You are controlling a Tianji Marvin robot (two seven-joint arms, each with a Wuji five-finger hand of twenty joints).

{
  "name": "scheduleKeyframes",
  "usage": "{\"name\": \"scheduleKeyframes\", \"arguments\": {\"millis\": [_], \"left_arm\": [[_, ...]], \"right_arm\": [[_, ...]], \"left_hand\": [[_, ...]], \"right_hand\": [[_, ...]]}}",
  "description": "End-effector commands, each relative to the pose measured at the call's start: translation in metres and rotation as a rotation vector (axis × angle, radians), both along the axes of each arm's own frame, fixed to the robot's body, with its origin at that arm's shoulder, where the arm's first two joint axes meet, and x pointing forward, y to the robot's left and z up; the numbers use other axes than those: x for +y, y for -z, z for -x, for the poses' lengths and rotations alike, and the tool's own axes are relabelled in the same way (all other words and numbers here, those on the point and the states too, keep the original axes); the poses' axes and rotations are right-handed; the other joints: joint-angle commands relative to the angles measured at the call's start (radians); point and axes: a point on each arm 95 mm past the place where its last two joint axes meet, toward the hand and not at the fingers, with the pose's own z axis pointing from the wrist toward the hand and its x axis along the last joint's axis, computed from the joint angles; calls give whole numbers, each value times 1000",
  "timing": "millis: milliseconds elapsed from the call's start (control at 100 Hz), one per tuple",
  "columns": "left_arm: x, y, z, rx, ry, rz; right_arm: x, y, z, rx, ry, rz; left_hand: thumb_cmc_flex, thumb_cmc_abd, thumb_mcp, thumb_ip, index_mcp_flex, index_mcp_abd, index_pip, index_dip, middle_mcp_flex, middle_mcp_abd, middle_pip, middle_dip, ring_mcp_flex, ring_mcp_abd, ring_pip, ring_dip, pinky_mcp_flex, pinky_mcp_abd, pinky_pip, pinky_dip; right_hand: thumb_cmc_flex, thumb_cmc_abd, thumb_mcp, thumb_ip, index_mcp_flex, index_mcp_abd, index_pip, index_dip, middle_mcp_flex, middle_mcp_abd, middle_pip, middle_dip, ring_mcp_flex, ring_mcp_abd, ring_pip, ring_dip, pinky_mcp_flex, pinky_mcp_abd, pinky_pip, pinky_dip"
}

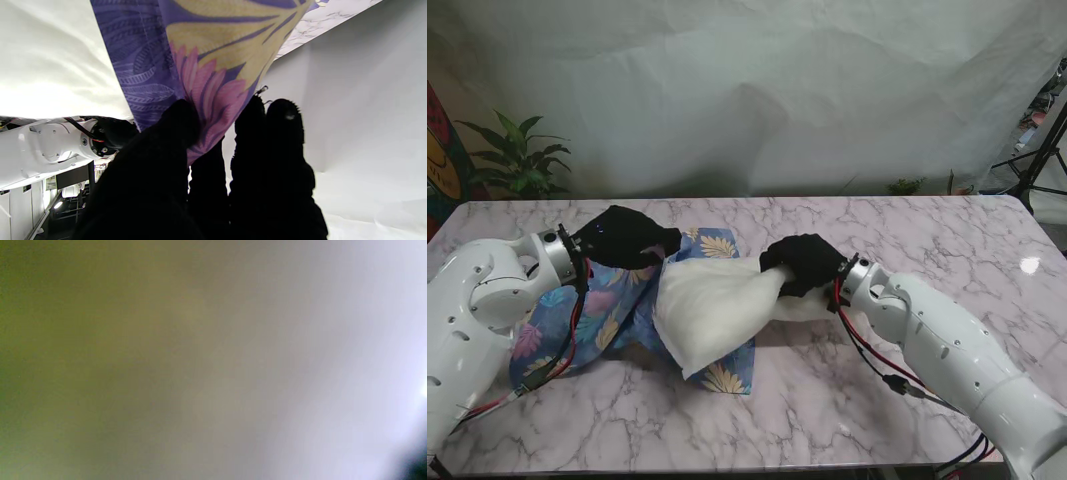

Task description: Put a pillowcase on a pillow

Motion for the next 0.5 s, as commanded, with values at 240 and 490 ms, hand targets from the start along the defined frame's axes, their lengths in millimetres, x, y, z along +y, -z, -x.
{"name": "scheduleKeyframes", "arguments": {"millis": [240,490], "left_arm": [[-10,4,0,-4,12,34],[-22,1,-2,-21,17,64]], "right_arm": [[27,1,-25,18,-14,-36],[49,11,-37,59,-41,-36]], "left_hand": [[2,-10,29,-14,18,-15,20,17,21,-12,-9,8,1,10,-4,-6,-11,-64,1,17],[2,-11,30,-14,18,-14,20,17,22,-12,-8,9,1,10,-4,-6,-10,-64,1,17]], "right_hand": [[117,130,189,56,23,-160,145,61,-23,-22,49,12,52,-98,237,59,10,-311,12,0],[120,130,160,66,29,-131,129,40,-11,10,43,-2,68,-84,252,57,29,-315,36,0]]}}
